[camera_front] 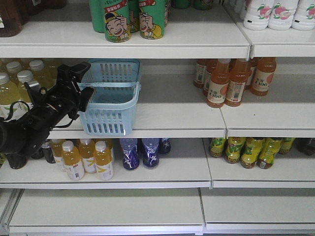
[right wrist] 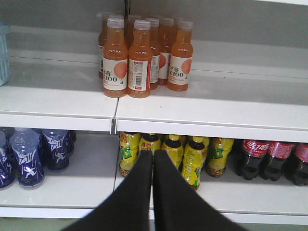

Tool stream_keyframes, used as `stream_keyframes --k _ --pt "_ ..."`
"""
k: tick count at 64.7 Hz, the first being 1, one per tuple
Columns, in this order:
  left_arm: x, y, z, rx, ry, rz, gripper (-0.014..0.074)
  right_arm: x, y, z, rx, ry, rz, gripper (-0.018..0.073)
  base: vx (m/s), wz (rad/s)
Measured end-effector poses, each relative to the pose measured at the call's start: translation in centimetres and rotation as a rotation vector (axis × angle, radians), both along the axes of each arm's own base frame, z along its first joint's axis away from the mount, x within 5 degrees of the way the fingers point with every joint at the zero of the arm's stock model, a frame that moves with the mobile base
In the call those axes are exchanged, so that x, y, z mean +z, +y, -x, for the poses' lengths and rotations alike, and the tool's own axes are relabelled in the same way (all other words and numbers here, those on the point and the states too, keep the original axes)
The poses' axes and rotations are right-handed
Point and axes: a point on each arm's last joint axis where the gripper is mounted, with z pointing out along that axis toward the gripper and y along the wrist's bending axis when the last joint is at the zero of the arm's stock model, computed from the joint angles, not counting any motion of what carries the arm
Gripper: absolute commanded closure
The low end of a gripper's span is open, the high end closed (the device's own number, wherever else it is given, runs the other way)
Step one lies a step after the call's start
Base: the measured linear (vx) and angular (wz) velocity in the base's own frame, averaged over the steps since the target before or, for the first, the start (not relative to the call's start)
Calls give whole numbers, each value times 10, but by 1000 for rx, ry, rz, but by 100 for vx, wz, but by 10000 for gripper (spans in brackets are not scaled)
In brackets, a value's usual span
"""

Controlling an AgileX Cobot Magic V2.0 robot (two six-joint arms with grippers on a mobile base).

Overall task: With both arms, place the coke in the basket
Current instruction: 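Grasp the basket handle with the left gripper and lift it off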

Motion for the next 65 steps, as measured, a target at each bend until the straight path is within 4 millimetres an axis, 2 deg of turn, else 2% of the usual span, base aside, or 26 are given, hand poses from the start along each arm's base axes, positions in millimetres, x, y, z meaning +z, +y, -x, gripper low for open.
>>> stream_keyframes --k 8,14,30,43,52,61,65 --pt "0 -1 -12 4 1 28 69 0 0 0 0 0 0 564 0 0" --pt "-1 0 -17 10 21 60 169 0 0 0 0 0 0 564 0 0" --pt "-18 0 -19 16 94 65 604 0 0 0 0 0 0 564 0 0" --pt "-14 -14 -13 -148 12 -14 604 0 0 0 0 0 0 564 0 0" --pt "-11 -32 1 -402 -75 -95 604 0 0 0 0 0 0 564 0 0" --pt "-12 -53 22 -674 -23 -175 604 0 0 0 0 0 0 564 0 0" --pt "-6 -64 31 -769 -12 -227 604 0 0 0 0 0 0 564 0 0"
